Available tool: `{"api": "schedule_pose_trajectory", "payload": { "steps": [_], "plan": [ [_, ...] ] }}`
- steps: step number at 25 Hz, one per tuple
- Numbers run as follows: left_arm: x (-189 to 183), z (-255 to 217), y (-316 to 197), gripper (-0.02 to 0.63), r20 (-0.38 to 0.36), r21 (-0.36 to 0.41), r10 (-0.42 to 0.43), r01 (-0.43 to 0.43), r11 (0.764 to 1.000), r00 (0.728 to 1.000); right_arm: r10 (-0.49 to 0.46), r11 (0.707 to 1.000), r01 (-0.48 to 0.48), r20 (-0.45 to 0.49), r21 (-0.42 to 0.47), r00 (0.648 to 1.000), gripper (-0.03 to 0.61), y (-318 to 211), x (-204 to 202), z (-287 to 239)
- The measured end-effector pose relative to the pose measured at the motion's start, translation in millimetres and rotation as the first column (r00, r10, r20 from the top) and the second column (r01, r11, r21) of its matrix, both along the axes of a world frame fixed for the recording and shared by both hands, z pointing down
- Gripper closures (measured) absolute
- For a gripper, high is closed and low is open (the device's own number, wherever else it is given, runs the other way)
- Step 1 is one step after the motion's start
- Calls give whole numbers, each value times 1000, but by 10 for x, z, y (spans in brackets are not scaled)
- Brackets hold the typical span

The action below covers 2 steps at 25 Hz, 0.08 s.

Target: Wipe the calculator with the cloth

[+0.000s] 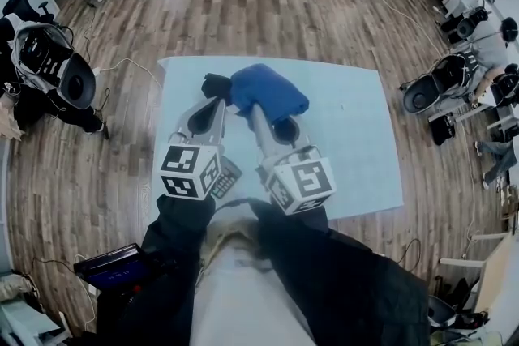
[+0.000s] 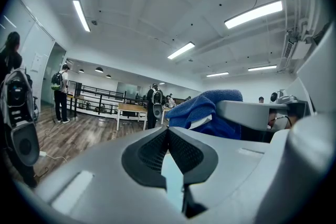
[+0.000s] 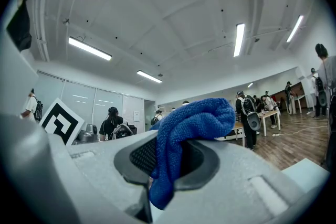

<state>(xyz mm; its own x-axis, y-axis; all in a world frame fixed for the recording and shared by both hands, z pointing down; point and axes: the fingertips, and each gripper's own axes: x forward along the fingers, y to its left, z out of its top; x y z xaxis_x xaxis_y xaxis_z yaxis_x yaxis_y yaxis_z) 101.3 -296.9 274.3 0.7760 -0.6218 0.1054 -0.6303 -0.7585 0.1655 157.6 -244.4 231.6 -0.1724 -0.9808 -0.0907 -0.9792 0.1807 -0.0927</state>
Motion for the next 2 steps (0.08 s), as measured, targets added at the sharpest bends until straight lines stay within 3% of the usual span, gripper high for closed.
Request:
{"api": "schedule_pose_trajectory", "payload": {
  "steps": [2],
  "plan": [
    [7,-6,-15,611,0,1,1,-1,1000,1000,2,1000,-2,-4,2,1000,520,-17,11,-10]
  ]
}}
